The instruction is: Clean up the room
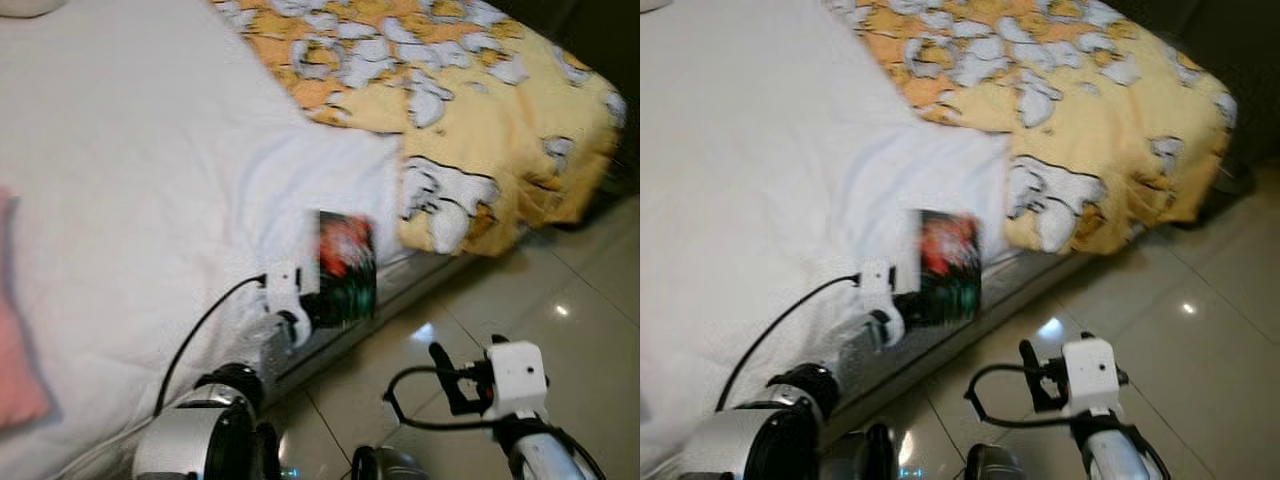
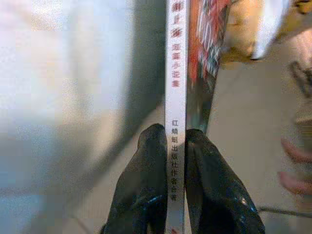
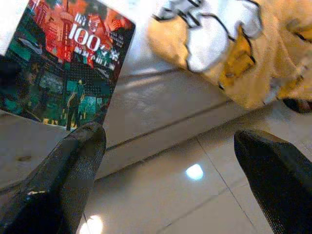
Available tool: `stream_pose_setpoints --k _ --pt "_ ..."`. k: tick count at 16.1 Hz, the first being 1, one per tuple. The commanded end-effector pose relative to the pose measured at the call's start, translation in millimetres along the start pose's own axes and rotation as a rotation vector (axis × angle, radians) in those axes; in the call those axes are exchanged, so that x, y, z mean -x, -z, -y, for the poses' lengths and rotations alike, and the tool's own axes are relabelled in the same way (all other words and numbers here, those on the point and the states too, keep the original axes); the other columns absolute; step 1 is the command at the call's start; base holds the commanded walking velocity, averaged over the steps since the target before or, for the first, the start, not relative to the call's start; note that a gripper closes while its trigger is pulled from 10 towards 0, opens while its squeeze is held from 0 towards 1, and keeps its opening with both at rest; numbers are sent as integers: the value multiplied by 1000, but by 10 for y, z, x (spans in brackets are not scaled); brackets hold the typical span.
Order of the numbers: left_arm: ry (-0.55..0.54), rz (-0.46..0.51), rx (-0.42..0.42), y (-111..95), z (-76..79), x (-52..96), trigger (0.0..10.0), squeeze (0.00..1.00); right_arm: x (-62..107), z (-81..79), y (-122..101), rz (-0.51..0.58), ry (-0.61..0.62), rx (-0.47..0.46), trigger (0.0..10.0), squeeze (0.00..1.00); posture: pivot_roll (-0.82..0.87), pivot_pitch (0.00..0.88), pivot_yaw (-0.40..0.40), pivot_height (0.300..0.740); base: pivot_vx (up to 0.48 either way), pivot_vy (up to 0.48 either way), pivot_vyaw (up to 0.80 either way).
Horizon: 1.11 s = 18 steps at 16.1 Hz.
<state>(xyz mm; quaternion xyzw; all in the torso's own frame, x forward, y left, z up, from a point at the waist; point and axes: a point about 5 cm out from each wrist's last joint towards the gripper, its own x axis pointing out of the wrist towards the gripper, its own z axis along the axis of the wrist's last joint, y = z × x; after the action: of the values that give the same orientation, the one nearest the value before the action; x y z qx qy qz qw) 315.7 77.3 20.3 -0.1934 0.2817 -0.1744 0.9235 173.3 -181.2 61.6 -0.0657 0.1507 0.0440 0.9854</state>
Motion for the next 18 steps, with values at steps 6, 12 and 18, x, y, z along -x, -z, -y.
stream_pose_setpoints --k 6,12,18 --pt "-7 366 201 -949 -63 55 0 0 -396 97 -79 67 56 -24 10000 0 -95 0 6 740 0 0 0" --pt "-318 793 -307 -1643 -353 690 0 0 -669 346 -454 232 125 -44 10000 0 -34 0 22 740 0 0 168" --pt "-403 621 -460 -999 -469 693 10000 0 -909 317 -490 246 78 -107 10000 0 20 0 9 740 0 0 219"
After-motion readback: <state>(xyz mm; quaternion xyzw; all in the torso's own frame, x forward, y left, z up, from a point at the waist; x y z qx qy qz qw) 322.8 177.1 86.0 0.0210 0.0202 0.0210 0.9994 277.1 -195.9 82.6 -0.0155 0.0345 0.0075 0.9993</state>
